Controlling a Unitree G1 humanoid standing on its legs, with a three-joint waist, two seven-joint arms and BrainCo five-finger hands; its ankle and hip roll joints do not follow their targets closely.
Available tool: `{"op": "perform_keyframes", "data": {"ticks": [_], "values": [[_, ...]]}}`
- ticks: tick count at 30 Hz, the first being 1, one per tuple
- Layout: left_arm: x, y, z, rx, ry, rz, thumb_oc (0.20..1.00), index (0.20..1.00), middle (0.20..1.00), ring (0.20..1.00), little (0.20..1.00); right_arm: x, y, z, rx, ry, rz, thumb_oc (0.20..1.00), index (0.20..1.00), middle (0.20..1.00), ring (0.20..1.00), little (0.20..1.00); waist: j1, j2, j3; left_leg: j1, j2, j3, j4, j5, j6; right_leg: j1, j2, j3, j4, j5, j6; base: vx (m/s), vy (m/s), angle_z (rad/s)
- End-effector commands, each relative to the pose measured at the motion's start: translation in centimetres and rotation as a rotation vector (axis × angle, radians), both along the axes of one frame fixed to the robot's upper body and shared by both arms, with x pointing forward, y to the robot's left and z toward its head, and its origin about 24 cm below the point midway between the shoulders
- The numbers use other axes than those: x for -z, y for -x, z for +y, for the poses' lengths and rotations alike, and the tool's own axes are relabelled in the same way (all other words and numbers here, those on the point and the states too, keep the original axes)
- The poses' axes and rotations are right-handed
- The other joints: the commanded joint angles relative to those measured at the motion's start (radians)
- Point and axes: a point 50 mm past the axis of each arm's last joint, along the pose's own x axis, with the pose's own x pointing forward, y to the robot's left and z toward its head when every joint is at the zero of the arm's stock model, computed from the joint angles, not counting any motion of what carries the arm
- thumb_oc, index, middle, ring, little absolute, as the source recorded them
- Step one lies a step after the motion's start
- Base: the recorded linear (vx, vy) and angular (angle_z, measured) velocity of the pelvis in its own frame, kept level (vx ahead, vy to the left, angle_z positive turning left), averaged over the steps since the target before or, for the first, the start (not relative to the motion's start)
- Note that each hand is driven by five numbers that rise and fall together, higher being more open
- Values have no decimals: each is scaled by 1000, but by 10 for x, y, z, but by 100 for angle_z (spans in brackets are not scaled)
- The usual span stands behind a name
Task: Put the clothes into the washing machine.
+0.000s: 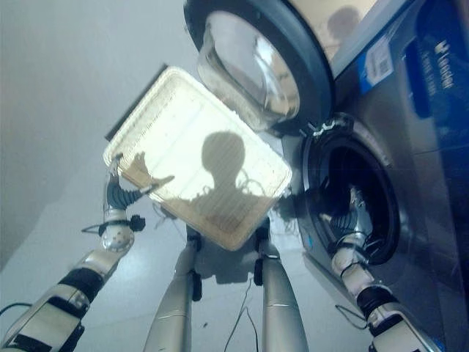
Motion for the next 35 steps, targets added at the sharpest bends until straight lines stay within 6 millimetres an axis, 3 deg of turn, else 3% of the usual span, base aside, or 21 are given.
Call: {"op": "perform_keyframes", "data": {"ticks": [1, 4, 5, 6, 10, 15, 18, 22, 28, 31, 33, 35], "values": [[27, 14, -7, 43, 31, 65, 1000, 1000, 1000, 1000, 1000, 15, 21, -15, -7, 64, 55, 1000, 1000, 1000, 1000, 1000, 22, 28, -16, 127, -36, 36, 59, -155, 3, 165, 12, -23, -197, 103, 92, 36, -6, 4], [59, 35, -7, 65, 23, 189, 1000, 1000, 1000, 1000, 1000, 36, 39, -12, -35, 55, 137, 1000, 1000, 1000, 1000, 1000, 34, 34, -16, 240, -29, 35, 16, -154, -3, 287, 6, -32, -234, 93, 97, 38, -12, 4], [59, 36, -7, 65, 24, 191, 1000, 1000, 1000, 1000, 1000, 36, 39, -12, -35, 55, 139, 1000, 1000, 1000, 1000, 1000, 34, 34, -16, 244, -29, 35, 14, -153, -3, 291, 7, -33, -236, 93, 97, 37, 0, 7], [78, 50, -6, 68, 34, 262, 1000, 1000, 1000, 1000, 1000, 49, 49, -9, -68, 45, 199, 1000, 1000, 1000, 1000, 1000, 38, 36, -24, 299, -26, 37, -3, -153, -7, 353, 5, -36, -257, 89, 95, 68, 7, 9], [119, 86, 0, 88, 83, 479, 1000, 1000, 1000, 1000, 1000, 80, 77, 3, -182, 9, 362, 1000, 1000, 1000, 1000, 1000, 42, 36, -116, 392, -22, 45, -39, -156, -12, 466, -2, -47, -299, 78, 95, 111, 3, 5], [154, 123, 9, 85, 173, 706, 1000, 1000, 1000, 1000, 1000, 107, 103, 16, -276, -108, 539, 1000, 1000, 1000, 1000, 1000, 41, 28, -208, 467, -19, 49, -63, -159, -10, 551, -2, -49, -322, 65, 97, 111, -29, 4], [177, 153, 13, 81, 268, 870, 1000, 1000, 1000, 1000, 1000, 131, 127, 22, -303, -282, 720, 1000, 1000, 1000, 1000, 1000, 49, 27, -279, 519, -20, 48, -78, -161, -7, 611, -3, -55, -351, 65, 96, 118, -8, 6], [205, 193, 11, 96, 408, 1114, 1000, 1000, 1000, 1000, 1000, 161, 162, 23, -207, -550, 939, 1000, 1000, 1000, 1000, 1000, 68, 32, -368, 575, -18, 52, -91, -174, -5, 677, -4, -72, -383, 61, 92, 124, 10, 5], [225, 232, 4, 73, 586, 1332, 1000, 1000, 1000, 1000, 1000, 182, 199, 19, 26, -831, 1077, 1000, 1000, 1000, 1000, 1000, 72, 39, -427, 629, -25, 61, -102, -195, 6, 732, -2, -73, -408, 56, 84, 66, 25, 3], [226, 234, 4, 69, 592, 1340, 1000, 1000, 1000, 1000, 1000, 183, 203, 18, 45, -845, 1089, 1000, 1000, 1000, 1000, 1000, 71, 40, -430, 632, -25, 62, -102, -197, 7, 735, -1, -72, -409, 55, 84, 24, 15, -1], [229, 242, 3, 47, 621, 1378, 1000, 1000, 1000, 1000, 1000, 190, 229, 11, 213, -928, 1169, 1000, 1000, 1000, 1000, 1000, 69, 46, -455, 653, -30, 66, -104, -208, 13, 752, 1, -60, -413, 50, 80, 71, 48, 1], [230, 245, 4, 37, 638, 1390, 1000, 1000, 1000, 1000, 1000, 191, 235, 9, 250, -951, 1187, 1000, 1000, 1000, 1000, 1000, 69, 47, -461, 659, -29, 70, -104, -212, 15, 756, 0, -57, -413, 49, 81, 49, 23, 3]]}}
